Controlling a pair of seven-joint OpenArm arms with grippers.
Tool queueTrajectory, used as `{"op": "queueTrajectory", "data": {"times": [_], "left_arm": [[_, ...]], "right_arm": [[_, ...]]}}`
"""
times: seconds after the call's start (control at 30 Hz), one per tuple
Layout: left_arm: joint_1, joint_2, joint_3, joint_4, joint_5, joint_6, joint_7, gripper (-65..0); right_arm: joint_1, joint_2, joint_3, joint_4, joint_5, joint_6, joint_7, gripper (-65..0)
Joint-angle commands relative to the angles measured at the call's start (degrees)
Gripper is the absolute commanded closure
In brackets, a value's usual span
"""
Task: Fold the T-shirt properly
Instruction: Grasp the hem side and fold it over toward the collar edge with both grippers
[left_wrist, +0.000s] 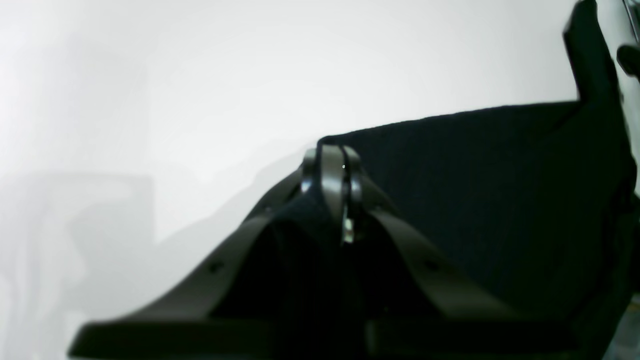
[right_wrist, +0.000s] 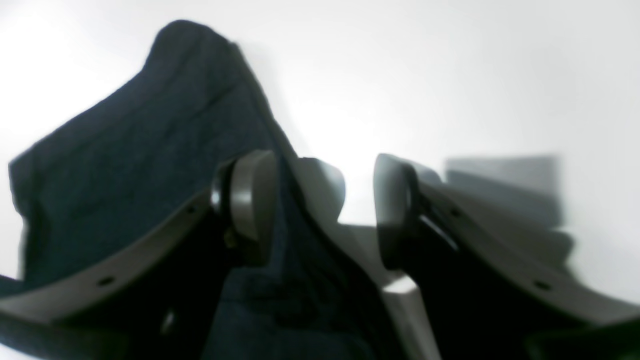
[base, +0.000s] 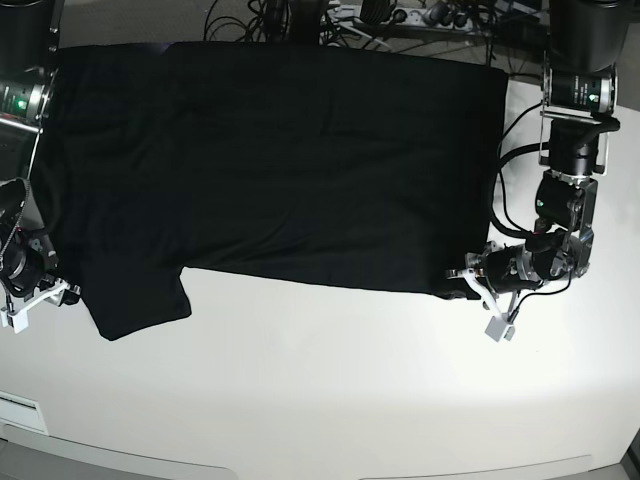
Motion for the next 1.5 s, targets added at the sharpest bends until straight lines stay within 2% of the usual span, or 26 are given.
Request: {"op": "queueTrajectory", "data": {"times": [0.0,0.1,0.37,0.57,0.63,0.67,0.73,0.77,0.83,0.9,1.07,1.13,1.23,1.33,1.47], "left_arm": [[-0.3,-0.8,0.1,-0.1,3.4,1.3,2.2,0.0],[-0.3,-0.8,0.1,-0.1,3.4,1.3,2.3,0.0],[-0.3,-0.8,0.1,-0.1,3.4,1.3,2.2,0.0],[-0.3,-0.8,0.1,-0.1,3.4,1.3,2.2,0.0],[-0.3,-0.8,0.1,-0.1,3.4,1.3,2.2,0.0],[-0.3,-0.8,0.1,-0.1,3.4,1.2,2.2,0.0],[-0.3,-0.8,0.1,-0.1,3.5,0.6,2.2,0.0],[-0.3,-0.8,0.1,-0.1,3.5,-0.8,2.2,0.0],[-0.4,-0.8,0.1,-0.1,3.5,-3.9,2.1,0.0],[-0.5,-0.8,0.1,-0.1,3.8,-5.1,1.5,0.0],[-0.5,-0.8,0.1,-0.1,9.6,-9.2,-3.9,0.0],[-0.5,-0.8,0.1,0.0,10.5,-10.1,-4.8,0.0],[-0.5,-0.8,0.1,0.0,11.0,-13.3,-5.1,0.0],[-0.5,-0.8,0.1,0.1,10.9,-13.9,-5.1,0.0],[-0.5,-0.8,0.1,1.6,10.5,-13.9,-5.1,0.0]], "right_arm": [[2.6,1.3,0.3,-1.4,1.5,1.0,1.0,-33.6],[3.5,1.2,0.3,-5.7,4.7,2.7,0.0,-33.4],[3.2,0.9,0.3,-6.2,13.1,8.5,-5.8,-33.4],[3.2,0.6,0.3,-6.2,14.0,11.0,-5.8,-33.1],[3.2,0.3,0.3,-6.2,13.9,12.1,-5.8,-27.9],[3.2,0.2,0.3,-6.2,13.9,12.8,-5.8,-21.7],[3.2,0.2,0.3,-6.2,14.1,15.2,-5.7,-3.6],[3.2,0.2,0.3,-6.0,14.4,16.6,-5.7,0.0],[3.2,0.2,0.3,-5.1,14.4,16.8,-5.8,0.0],[3.2,0.2,0.3,-3.4,14.4,16.8,-6.1,0.0],[1.6,0.7,-0.4,3.8,15.0,16.8,-9.0,0.0],[-1.5,1.5,-1.5,9.4,16.0,16.8,-9.0,0.0],[-8.0,2.5,-2.8,20.2,15.4,16.8,-8.5,0.0],[-15.7,3.7,-2.8,31.6,11.3,16.8,-5.1,0.0],[-25.6,7.4,-2.8,43.4,1.7,16.8,4.0,0.0]]}}
